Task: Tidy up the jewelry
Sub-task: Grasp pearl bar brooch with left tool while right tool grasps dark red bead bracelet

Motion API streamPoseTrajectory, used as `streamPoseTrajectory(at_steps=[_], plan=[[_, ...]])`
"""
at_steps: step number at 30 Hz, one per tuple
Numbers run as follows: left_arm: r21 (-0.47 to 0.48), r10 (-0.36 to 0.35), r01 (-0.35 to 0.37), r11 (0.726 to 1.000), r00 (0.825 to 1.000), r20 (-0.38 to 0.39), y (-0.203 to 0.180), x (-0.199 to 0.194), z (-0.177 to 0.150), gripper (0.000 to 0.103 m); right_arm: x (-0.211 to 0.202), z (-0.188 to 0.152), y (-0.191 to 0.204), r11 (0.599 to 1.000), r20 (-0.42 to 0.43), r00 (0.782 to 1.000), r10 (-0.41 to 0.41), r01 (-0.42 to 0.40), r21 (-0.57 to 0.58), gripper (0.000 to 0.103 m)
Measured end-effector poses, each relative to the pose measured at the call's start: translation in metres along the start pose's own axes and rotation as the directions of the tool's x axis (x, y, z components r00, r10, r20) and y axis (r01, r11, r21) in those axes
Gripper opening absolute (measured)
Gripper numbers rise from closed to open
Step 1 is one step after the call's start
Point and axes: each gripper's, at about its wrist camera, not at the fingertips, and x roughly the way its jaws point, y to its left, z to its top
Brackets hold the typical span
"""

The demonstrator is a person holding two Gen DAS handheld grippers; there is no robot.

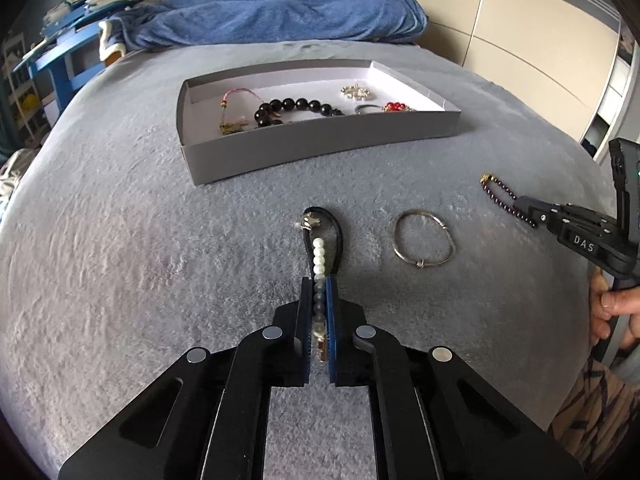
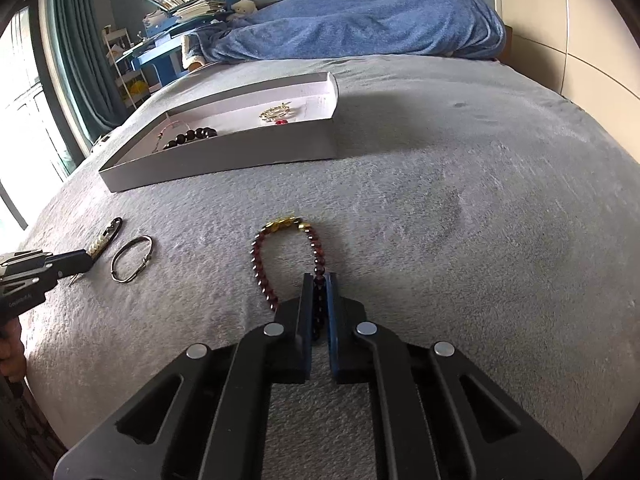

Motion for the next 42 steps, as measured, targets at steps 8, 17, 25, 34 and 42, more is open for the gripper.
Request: streamPoseTrajectory(at_steps=[8, 17, 25, 34, 42], plan=[[-0.038, -0.029, 0.031, 0.999, 0.998, 0.063, 0.005, -0.014, 0.006, 0.007, -0.006, 0.0, 0.003, 1.0, 0.025, 1.0, 0.018, -0.018, -0.005, 0.006], [-0.101, -0.069, 0.075, 0.992, 0.995, 0.068, 0.018, -0.016, 0.011, 0.007, -0.011, 0.006, 0.002, 0.999, 0.044, 0.998, 0.038, -0.039, 0.015, 0.006], [-0.098, -0.016, 0.016, 0.995, 1.0, 0.0, 0.028, -0.005, -0.005, 0.007, -0.008, 0.004, 0.001, 0.999, 0.032, 0.999, 0.037, -0.037, 0.015, 0.006], [-0.09, -0.001, 0.002, 0.996, 1.0, 0.011, 0.029, -0.011, -0.011, 0.02, -0.007, 0.003, 0.001, 0.999, 0.029, 0.999, 0.037, -0.037, 0.014, 0.006], [-0.112, -0.062, 0.063, 0.992, 0.998, 0.009, 0.037, -0.02, -0.021, 0.018, -0.007, 0.003, 0.002, 0.999, 0.028, 0.999, 0.037, -0.037, 0.016, 0.006]])
